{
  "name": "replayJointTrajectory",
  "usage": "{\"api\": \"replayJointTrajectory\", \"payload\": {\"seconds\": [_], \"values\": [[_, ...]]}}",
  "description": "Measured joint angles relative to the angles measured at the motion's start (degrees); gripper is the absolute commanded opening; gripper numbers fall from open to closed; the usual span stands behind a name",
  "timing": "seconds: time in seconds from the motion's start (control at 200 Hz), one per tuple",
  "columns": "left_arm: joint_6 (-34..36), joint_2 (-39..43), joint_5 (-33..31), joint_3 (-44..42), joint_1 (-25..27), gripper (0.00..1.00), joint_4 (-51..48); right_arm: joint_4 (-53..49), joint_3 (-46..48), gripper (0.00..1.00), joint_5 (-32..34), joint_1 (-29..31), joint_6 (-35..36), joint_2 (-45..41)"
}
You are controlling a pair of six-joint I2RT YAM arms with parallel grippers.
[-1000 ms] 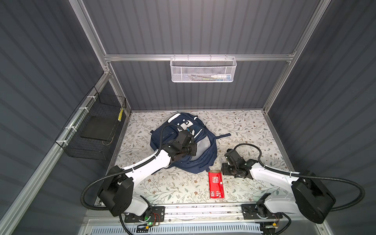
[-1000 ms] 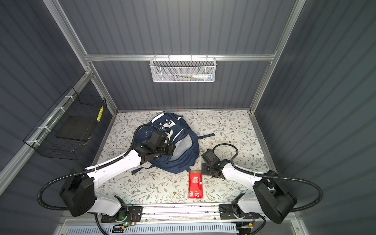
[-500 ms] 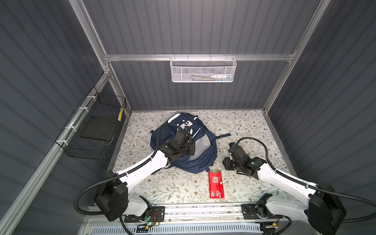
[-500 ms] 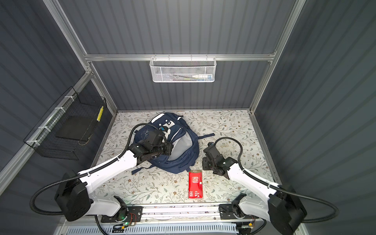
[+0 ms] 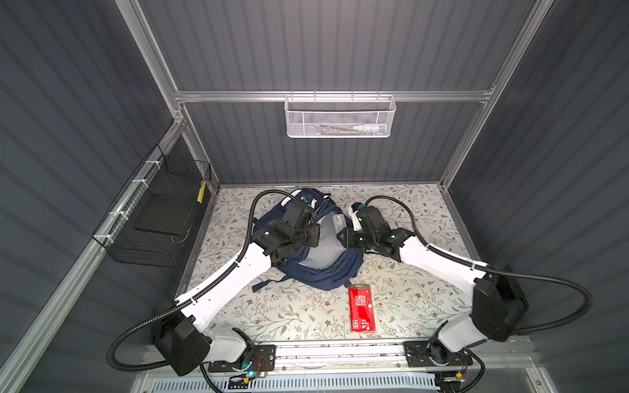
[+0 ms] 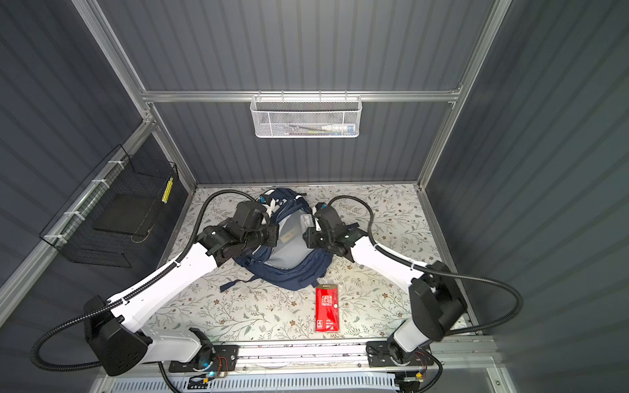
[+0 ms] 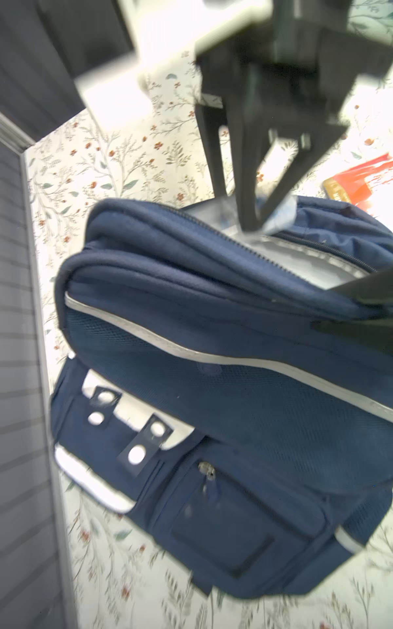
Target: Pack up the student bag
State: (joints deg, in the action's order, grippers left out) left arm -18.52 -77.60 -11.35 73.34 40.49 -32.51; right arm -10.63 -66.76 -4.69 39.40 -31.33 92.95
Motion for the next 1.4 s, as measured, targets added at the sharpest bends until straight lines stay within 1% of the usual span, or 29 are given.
{"api": "replayJointTrajectory", "payload": {"seconds": [0.2,0.24,0.285,0.315,0.42,0.525,0.595,0.67,0.816,0.901,0.941,0.981,0.991,1.011,1.036,1.126,1.211,1.401], "values": [[0.59,-0.02,-0.48,0.5,-0.2,0.0,-0.7,4.28,-11.37,0.3,-2.73,1.84,-5.7,17.49],[0.57,-0.02,-0.44,0.52,-0.2,0.0,-0.7,4.9,-12.48,0.35,-2.64,2.05,-6.67,19.74],[0.57,-0.04,-0.2,0.52,-0.2,0.0,-0.7,5.66,-13.09,0.46,-2.64,2.51,-7.8,21.66],[0.57,-0.09,-0.07,0.5,-0.2,0.0,-0.7,6.38,-13.18,0.51,-2.6,2.84,-8.41,22.4],[0.5,-0.22,0.37,0.35,-0.2,0.0,-0.44,8.04,-13.97,0.59,-3.19,4.04,-10.47,24.02],[0.24,-0.28,0.61,-0.52,-0.2,0.0,1.01,8.87,-13.55,0.7,-3.04,4.48,-11.28,23.28],[-0.11,-0.31,1.29,-1.73,-0.2,0.0,2.25,9.03,-11.47,0.74,-2.47,4.39,-10.88,20.81],[-0.35,-0.31,2.01,-3.02,-0.17,0.0,3.45,8.55,-8.11,0.75,-1.66,4.09,-10.1,16.57],[-1.25,-0.31,3.06,-5.88,0.09,0.0,6.29,7.08,1.25,0.76,-0.22,3.45,-8.87,5.2],[-2.27,-0.31,4.68,-8.04,0.07,0.0,8.41,4.52,6.78,0.79,1.57,3.28,-7.89,-1.92],[-2.75,-0.39,5.46,-9.16,0.09,0.0,9.66,3.06,9.35,0.82,2.62,3.21,-7.26,-5.29],[-3.26,-0.66,6.4,-10.25,0.11,0.0,10.86,0.9,11.87,0.87,3.78,3.21,-6.71,-8.79],[-3.48,-0.76,6.73,-10.51,0.13,0.0,11.15,0.15,12.52,0.89,4.17,3.19,-6.6,-9.79],[-3.74,-1.09,7.21,-10.97,0.13,0.0,11.76,-0.87,13.64,0.95,4.92,3.17,-6.36,-11.43],[-4.11,-1.55,7.91,-11.45,0.22,0.0,12.39,-2.58,15.17,0.99,5.9,3.17,-6.54,-13.84],[-5.29,-3.65,10.23,-13.2,0.46,0.0,15.23,-9.25,19.96,0.99,8.92,3.15,-6.05,-21.64],[-6.21,-5.4,11.69,-14.91,0.52,0.0,17.62,-14.47,23.32,0.99,9.18,3.02,-6.1,-26.58],[-7.52,-7.76,12.5,-15.87,0.83,0.0,19.74,-18.03,32.79,0.94,2.67,2.97,-7.61,-32.52]]}}
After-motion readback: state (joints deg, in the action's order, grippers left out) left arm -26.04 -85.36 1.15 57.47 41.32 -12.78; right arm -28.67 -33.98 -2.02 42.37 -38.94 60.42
